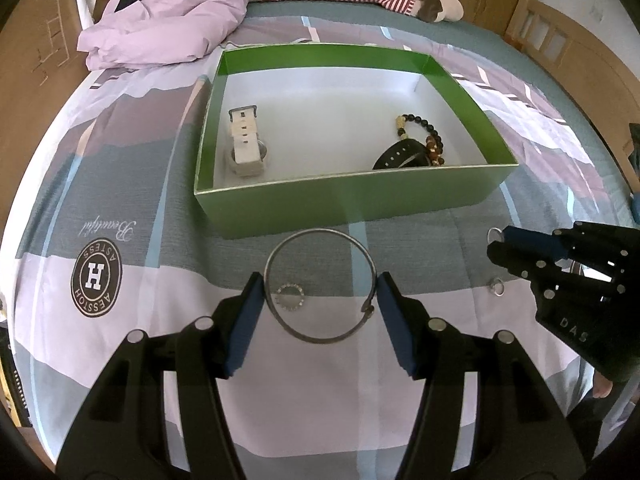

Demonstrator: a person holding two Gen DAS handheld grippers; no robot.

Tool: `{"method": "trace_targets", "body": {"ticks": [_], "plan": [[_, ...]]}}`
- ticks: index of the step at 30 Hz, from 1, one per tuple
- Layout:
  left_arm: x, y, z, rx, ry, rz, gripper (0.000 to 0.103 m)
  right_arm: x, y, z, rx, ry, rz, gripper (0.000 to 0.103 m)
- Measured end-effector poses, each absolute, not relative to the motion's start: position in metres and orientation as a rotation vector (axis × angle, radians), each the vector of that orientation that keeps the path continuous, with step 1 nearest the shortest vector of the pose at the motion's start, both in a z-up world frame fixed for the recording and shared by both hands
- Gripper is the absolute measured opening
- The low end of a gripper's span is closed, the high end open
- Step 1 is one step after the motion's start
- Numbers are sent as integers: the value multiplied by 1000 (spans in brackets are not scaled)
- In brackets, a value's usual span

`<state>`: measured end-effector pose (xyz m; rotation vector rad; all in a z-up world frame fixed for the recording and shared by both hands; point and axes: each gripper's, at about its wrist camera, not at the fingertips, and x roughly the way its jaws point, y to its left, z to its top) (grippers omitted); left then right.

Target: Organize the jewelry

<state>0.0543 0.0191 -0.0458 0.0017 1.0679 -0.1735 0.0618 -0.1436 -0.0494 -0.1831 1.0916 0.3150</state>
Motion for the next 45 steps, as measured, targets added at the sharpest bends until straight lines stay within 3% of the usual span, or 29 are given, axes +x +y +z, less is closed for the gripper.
{"method": "trace_targets", "body": {"ticks": [24, 31, 38, 40, 41, 42, 45], "plan": [[57, 23, -26, -23, 971, -161, 58, 61, -144, -26, -127, 967, 329, 18], [96, 35, -2, -102, 909, -138, 58, 81, -157, -1, 25, 838, 319, 18], [129, 45, -17, -140, 957, -117, 58, 118, -165, -20, 79, 841, 255, 19], [136, 45, -21, -153, 961, -120, 59, 121, -168, -27, 75, 845, 237, 28], [137, 45, -22, -156, 962, -120, 59, 122, -170, -29, 76, 838, 232, 50], [138, 45, -23, -158, 960, -117, 60, 121, -172, -29, 80, 833, 227, 62], [134, 43, -25, -152, 959, -119, 69, 118, -178, -24, 120, 829, 231, 62]]}}
